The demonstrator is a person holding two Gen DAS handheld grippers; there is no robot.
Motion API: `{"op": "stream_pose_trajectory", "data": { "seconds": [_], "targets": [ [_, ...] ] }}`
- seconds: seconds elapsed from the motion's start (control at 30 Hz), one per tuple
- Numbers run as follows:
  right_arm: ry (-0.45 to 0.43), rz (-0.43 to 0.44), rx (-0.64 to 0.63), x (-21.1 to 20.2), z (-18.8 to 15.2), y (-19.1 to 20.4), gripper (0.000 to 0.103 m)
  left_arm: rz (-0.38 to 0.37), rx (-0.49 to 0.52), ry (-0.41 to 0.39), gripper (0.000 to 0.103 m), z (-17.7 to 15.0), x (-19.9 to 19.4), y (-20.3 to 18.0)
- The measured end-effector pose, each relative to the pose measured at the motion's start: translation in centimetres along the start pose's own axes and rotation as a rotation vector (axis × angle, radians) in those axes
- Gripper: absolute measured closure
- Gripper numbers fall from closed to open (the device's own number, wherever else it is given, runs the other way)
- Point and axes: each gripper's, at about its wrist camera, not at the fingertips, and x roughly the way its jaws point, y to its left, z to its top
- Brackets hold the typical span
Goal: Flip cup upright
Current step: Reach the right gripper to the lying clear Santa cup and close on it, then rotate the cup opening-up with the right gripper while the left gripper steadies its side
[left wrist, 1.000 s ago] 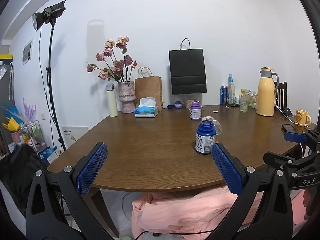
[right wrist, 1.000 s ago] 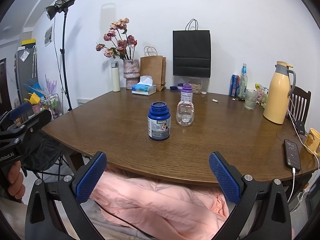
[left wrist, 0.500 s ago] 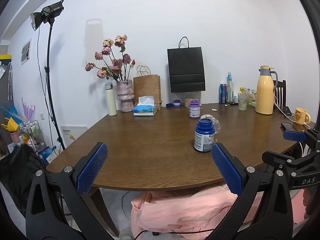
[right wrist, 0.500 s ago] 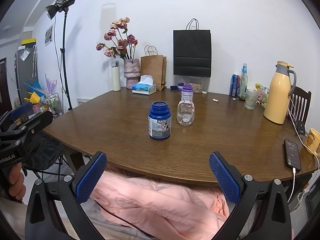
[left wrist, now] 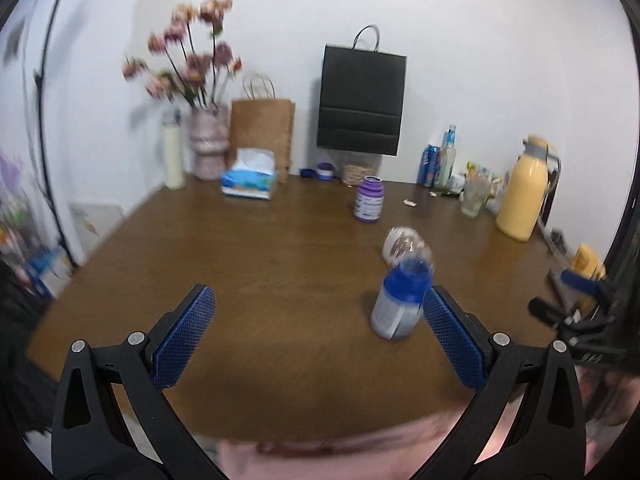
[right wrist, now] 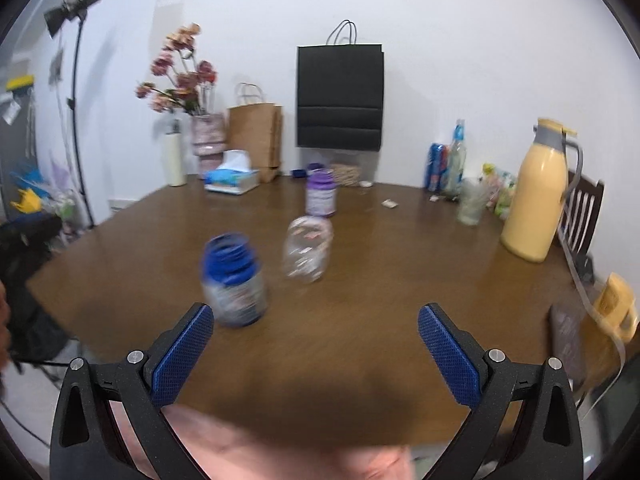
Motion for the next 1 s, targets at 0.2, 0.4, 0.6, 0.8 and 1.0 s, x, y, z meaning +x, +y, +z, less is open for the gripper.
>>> {"op": "stream_pose_trajectory", "data": {
  "seconds": [0.2,0.4,0.6,0.8,1.0],
  "targets": [
    [0.068,0.076,-0.004,6.8,4.8,-3.3,0.000,-0.132,0.004,0.173,0.000,4.9,9.2,-1.0],
    [0.224,0.272,0.128,15.3,7.2,-6.0,0.025,-0.209,0.090,0.327,0.000,6.3,17.8,-3.3],
    [0.396,0.384,0.176,23.1,6.5,-5.4,0.039,-0.218,0.063,0.414,0.000,6.4,23.9,-2.4],
    [0.491,0.556,0.299,28.3,5.7,-3.5,0.042,-0.380,0.012,0.505,0.000,5.5,27.0,-1.0],
    [0.504,0.613,0.333,31.6,6.7,-1.1,0.043,-0.467,0.055,0.558,0.002,4.4,28.2,-0.9]
  ]
}}
